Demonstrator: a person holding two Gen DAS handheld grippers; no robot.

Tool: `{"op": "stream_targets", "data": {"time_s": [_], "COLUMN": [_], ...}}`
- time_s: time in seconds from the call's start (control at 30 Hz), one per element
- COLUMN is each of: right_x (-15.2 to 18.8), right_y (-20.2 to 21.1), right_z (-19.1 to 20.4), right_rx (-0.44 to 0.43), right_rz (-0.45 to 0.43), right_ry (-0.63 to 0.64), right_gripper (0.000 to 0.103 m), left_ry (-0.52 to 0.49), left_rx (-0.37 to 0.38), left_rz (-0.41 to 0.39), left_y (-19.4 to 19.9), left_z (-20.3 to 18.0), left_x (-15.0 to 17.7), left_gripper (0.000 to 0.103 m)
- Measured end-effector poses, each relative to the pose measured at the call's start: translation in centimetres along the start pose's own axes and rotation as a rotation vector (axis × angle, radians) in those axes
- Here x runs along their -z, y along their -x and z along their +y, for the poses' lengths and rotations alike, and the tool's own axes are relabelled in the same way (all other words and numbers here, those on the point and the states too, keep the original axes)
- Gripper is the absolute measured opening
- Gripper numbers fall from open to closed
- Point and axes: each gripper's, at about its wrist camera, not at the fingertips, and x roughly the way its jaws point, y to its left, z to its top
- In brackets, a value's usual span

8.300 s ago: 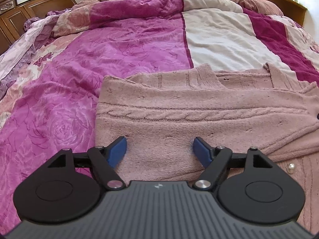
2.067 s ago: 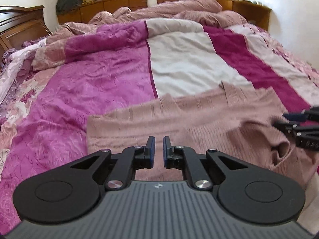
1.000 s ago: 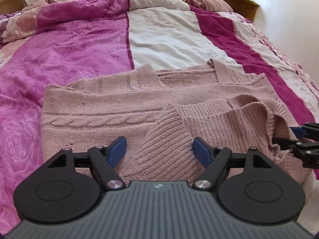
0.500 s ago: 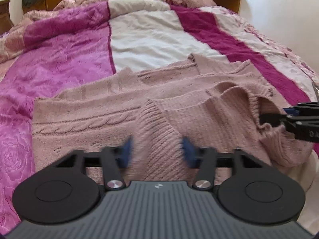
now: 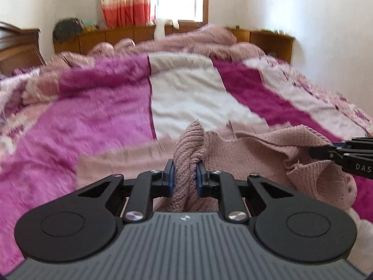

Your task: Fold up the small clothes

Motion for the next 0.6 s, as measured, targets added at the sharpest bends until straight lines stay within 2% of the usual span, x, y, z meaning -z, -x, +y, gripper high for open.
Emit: {"op": "stream_targets", "data": {"time_s": [0.17,0.33,0.43,0.6], "right_x": [-2.7,-4.6,-4.4,-2.1], "right_y": [-0.9,-3.8,-6.3,-11.5], "right_z": [0.1,0.0,-0.1,-0.4], "right_rx": [0.017,0.045,0.055,0.064], "right_rz": [-0.056,-0.081,-0.054,0.053], "right_ry": [0.048,0.095,0.112,0.13], "right_gripper": [0.013,0.013,0.013,0.014], "left_ry": [-0.008,-0.015,-0.005,0.013], "left_rx": [-0.017,-0.049,-0.059,-0.082], "left_rz": [-0.072,-0.11,-0.078,0.024], "left_y": [0.2,-2.5,-5.8,-12.1], "left_z": [0.6,1.2,1.8,3.2], "left_x": [-2.6,-4.6,-4.7,-2.6], "left_gripper": [0.02,0.02,0.02,0.02]}}
